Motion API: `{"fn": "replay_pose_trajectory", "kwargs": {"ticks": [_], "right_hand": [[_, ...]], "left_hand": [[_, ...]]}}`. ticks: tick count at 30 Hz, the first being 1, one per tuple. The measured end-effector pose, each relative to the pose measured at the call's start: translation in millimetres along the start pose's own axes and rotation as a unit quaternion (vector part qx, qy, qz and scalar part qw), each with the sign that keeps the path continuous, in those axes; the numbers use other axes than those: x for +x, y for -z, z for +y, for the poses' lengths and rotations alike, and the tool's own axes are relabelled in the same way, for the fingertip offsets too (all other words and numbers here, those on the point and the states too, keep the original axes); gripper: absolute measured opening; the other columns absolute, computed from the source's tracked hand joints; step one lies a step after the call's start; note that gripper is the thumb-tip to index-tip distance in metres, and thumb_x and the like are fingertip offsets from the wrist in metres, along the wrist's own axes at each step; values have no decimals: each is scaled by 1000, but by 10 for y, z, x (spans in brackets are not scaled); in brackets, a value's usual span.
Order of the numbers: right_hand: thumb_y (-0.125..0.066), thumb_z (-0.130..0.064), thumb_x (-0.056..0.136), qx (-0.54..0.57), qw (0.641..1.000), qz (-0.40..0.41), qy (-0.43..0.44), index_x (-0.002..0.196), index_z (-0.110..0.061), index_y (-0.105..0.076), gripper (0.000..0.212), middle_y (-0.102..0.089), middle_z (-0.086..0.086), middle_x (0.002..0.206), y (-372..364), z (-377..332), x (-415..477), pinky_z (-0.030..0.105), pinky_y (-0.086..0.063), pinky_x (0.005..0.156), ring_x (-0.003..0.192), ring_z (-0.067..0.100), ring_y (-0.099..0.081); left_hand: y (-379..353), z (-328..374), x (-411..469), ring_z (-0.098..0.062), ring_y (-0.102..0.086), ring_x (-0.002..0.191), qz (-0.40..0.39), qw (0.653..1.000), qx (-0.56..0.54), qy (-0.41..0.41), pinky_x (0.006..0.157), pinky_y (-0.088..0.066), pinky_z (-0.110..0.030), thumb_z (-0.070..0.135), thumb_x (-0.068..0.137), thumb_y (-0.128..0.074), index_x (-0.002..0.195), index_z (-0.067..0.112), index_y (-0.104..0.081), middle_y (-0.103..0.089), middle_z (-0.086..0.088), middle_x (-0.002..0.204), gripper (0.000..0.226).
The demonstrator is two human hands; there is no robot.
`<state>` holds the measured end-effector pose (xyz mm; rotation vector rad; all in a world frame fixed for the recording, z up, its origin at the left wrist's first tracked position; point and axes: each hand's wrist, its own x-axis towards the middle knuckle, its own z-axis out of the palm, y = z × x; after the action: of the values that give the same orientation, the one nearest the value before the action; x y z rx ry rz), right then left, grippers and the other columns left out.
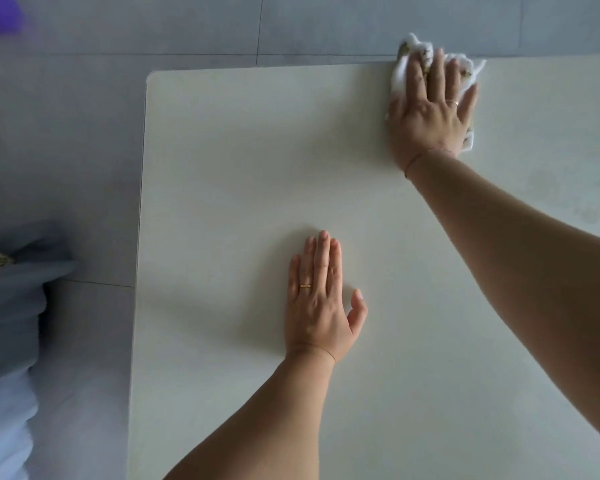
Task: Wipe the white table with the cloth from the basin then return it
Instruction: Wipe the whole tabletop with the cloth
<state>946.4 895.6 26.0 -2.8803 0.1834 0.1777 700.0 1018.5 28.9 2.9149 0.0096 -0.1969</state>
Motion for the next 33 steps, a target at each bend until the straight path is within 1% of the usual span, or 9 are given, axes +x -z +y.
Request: {"fn": "replay_pose_trajectory", "kwargs": {"ticks": [3, 7, 10, 16, 20, 22, 24, 27, 33], "right_hand": [[-24, -37, 95, 13, 999, -16, -39, 151, -28, -10, 58, -1, 0, 160, -29, -346, -12, 50, 9, 114, 147, 26, 5], [-22, -38, 98, 1, 975, -81, 208, 150, -32, -11, 53, -2, -4, 160, -116, -721, -135, 49, 10, 115, 147, 23, 4], [-19, -42, 99, -31, 964, -77, 252, 150, -34, -8, 53, -3, -8, 160, -39, -402, -48, 47, 5, 116, 147, 18, 1], [-23, -43, 94, -28, 999, -8, 14, 150, -31, -10, 59, -4, -5, 160, 254, 923, 113, 47, 3, 117, 147, 20, 0], [-24, -37, 94, 3, 990, 3, -139, 151, -28, -11, 59, -1, 2, 160, 261, 767, 120, 52, 5, 116, 147, 25, 4], [-25, -33, 96, 28, 995, -6, -93, 151, -27, -11, 58, -1, 2, 160, 165, 396, -44, 51, 7, 115, 147, 26, 5], [-26, -34, 97, 19, 999, -23, 42, 151, -29, -11, 56, -2, 0, 160, 48, 147, -324, 48, 9, 115, 147, 23, 4], [-25, -40, 99, -11, 983, -47, 178, 151, -31, -14, 53, -7, -4, 160, 114, 389, -482, 44, 5, 117, 147, 20, -2], [-21, -42, 99, -18, 999, 4, -39, 150, -33, -12, 53, -6, -3, 160, 350, 1572, -435, 45, 2, 118, 147, 18, -2]], "left_hand": [[0, 2, -1, -28, -20, 144, -2, 1000, 5, 3, 117, -15, -43, 37, 82, -44, 146, 2, -31, -23, -13, 155, 74], [15, 9, 0, -28, -20, 144, -9, 1000, 11, 3, 117, -17, -44, 37, 82, -43, 146, 2, -30, -23, -13, 155, 74], [22, 3, -2, -28, -21, 144, -4, 1000, 9, 2, 116, -18, -44, 37, 82, -43, 146, 2, -31, -24, -13, 155, 74], [28, 9, 11, -30, -24, 143, -3, 1000, 4, -5, 116, -18, -44, 36, 81, -43, 144, 0, -33, -26, -15, 154, 73], [27, 11, 4, -31, -24, 143, -5, 1000, 11, -2, 116, -19, -45, 36, 82, -42, 144, 0, -33, -27, -15, 154, 72], [21, 14, 2, -31, -25, 142, -4, 1000, 12, -3, 115, -20, -46, 35, 82, -42, 144, 0, -33, -27, -15, 154, 72], [14, 20, 8, -31, -26, 142, 0, 1000, 12, -2, 115, -21, -45, 34, 82, -42, 144, -1, -34, -28, -15, 153, 71], [4, 11, 9, -30, -25, 142, 9, 1000, 13, -5, 116, -19, -45, 33, 83, -42, 143, -1, -34, -28, -15, 153, 70], [-14, 4, 6, -31, -23, 143, 17, 1000, 19, -12, 116, -19, -45, 33, 85, -39, 144, -1, -32, -26, -16, 154, 69]]}}
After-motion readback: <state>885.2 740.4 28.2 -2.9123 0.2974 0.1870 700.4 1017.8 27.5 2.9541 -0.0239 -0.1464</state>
